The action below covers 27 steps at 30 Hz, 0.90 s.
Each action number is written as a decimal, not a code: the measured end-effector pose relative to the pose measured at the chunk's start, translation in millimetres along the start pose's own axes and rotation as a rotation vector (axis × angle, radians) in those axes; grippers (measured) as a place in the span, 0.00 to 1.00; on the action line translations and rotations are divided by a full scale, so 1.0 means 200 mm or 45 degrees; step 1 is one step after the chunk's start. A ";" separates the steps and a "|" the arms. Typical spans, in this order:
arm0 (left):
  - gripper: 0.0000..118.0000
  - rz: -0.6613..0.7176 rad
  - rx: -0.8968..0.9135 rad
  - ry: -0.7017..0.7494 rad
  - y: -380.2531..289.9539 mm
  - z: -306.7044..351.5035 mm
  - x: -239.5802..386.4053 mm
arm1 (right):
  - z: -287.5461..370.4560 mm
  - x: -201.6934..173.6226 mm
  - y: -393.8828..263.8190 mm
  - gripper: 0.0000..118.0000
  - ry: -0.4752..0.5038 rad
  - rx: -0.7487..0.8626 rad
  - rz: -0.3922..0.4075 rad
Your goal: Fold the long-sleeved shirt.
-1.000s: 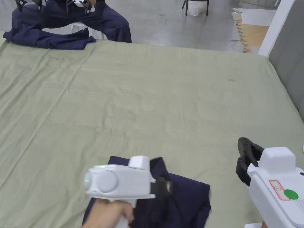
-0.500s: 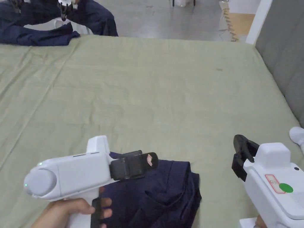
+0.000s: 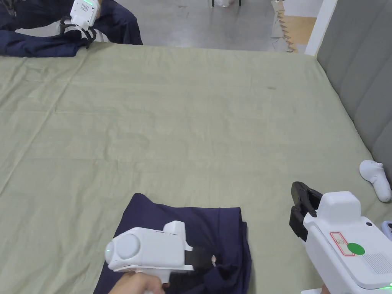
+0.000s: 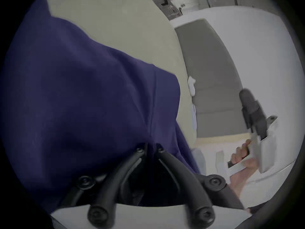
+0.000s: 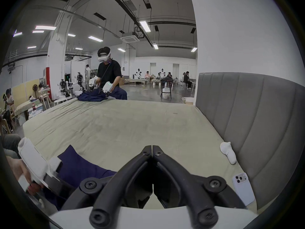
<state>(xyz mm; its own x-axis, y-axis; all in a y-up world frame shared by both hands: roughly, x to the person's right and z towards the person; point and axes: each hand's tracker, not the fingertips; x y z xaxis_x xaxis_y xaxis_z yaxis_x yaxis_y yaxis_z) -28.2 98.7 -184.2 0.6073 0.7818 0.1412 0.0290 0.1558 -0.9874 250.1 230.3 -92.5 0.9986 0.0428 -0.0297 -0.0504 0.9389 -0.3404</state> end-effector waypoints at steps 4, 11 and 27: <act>0.09 0.000 0.002 0.000 0.00 -0.06 0.10 | 0.01 -0.01 -0.03 0.00 0.001 -0.033 0.004; 0.09 -0.142 0.309 -0.049 0.01 0.60 0.17 | -0.08 -0.18 -0.02 0.00 0.274 -0.098 -0.052; 0.92 0.127 0.203 0.189 0.14 0.74 -0.55 | -0.38 -0.54 -0.51 0.00 0.552 -0.619 0.207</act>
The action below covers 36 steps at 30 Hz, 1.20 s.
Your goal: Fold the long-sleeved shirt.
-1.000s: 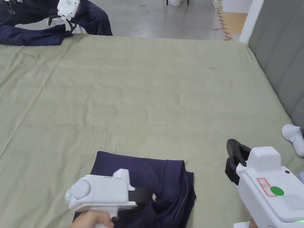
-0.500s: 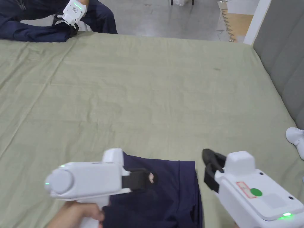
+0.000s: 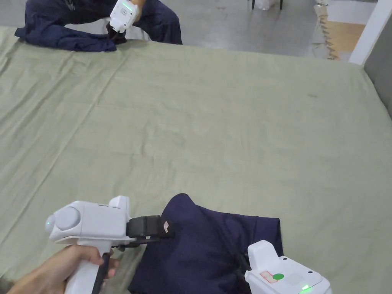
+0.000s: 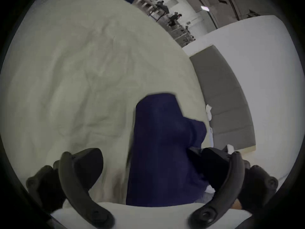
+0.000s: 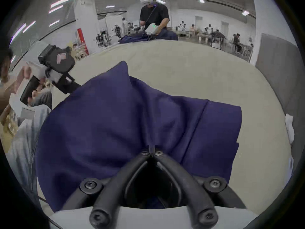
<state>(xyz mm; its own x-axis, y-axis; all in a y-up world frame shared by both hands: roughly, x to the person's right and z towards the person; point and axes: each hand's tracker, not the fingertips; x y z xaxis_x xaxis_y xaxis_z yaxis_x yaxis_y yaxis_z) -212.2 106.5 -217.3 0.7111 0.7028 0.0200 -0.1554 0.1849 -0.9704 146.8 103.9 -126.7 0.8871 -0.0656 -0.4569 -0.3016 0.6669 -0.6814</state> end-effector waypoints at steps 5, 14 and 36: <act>0.46 -0.113 -0.005 -0.087 -0.02 -0.09 0.08 | 0.05 -0.01 0.03 0.00 -0.021 0.027 -0.004; 0.17 -0.117 0.089 0.017 0.10 0.38 -0.12 | 0.25 -0.31 0.52 0.00 0.110 0.478 0.075; 0.91 -0.096 0.480 0.831 0.50 1.42 -0.84 | -0.57 -1.15 1.15 0.00 0.452 0.323 0.252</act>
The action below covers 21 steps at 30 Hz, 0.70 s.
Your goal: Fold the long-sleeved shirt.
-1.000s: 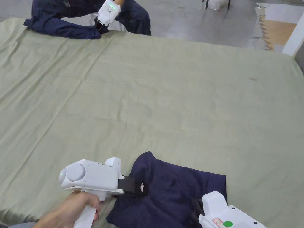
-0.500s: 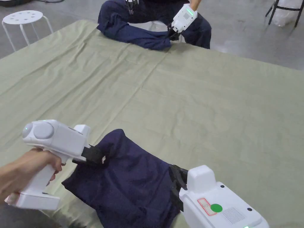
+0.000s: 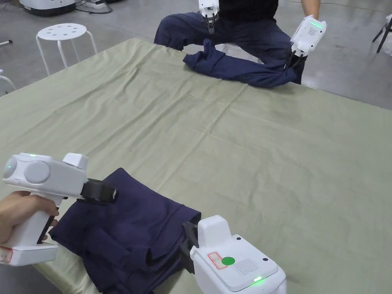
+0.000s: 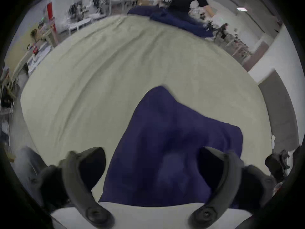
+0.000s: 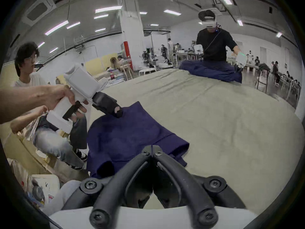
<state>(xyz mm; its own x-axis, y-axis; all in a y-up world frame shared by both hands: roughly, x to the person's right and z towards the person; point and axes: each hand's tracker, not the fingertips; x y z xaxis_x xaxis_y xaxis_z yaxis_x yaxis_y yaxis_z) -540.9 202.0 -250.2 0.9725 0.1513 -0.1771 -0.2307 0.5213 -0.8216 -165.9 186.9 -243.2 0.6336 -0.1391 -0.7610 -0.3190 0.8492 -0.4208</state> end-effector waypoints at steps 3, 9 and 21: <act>0.91 -0.051 0.154 0.084 -0.01 0.19 0.18 | 0.17 0.06 0.00 0.00 -0.026 0.068 -0.048; 0.66 -0.068 0.632 0.076 -0.21 0.51 0.82 | 0.66 0.20 -0.01 0.00 -0.179 0.266 -0.086; 0.04 -0.317 0.988 -0.167 -0.34 0.59 2.04 | 1.81 0.77 -0.17 0.00 -1.093 0.477 -0.131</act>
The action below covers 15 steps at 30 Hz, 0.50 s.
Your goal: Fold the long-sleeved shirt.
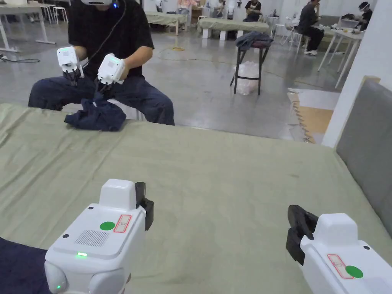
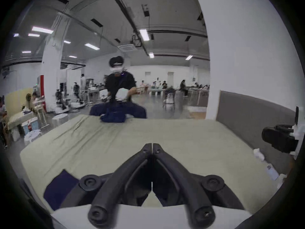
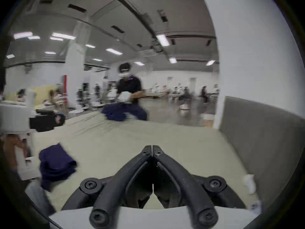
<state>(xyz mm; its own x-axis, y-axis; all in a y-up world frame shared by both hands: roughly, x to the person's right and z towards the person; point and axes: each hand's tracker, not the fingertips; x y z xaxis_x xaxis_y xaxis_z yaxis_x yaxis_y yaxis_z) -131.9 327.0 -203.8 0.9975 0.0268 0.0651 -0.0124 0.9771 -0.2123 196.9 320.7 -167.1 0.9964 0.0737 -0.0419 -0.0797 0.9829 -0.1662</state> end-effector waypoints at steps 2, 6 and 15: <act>0.03 -0.022 0.033 -0.063 0.04 -0.03 0.12 | 0.00 0.13 0.02 0.00 -0.093 0.026 0.010; 0.03 -0.074 0.091 -0.091 0.10 -0.03 0.25 | 0.00 0.26 0.08 0.00 -0.170 0.043 -0.062; 0.94 -0.051 0.144 -0.098 0.16 -0.02 0.24 | 0.04 0.24 0.11 1.00 -0.195 0.116 -0.050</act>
<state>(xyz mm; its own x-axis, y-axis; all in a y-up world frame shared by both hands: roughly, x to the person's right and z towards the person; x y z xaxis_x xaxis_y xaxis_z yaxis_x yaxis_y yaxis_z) -83.3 357.8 -211.3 0.9891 -0.0009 0.1473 0.0154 0.9951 -0.0973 242.9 347.5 -165.3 0.9920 0.0528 0.1147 -0.0444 0.9962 -0.0747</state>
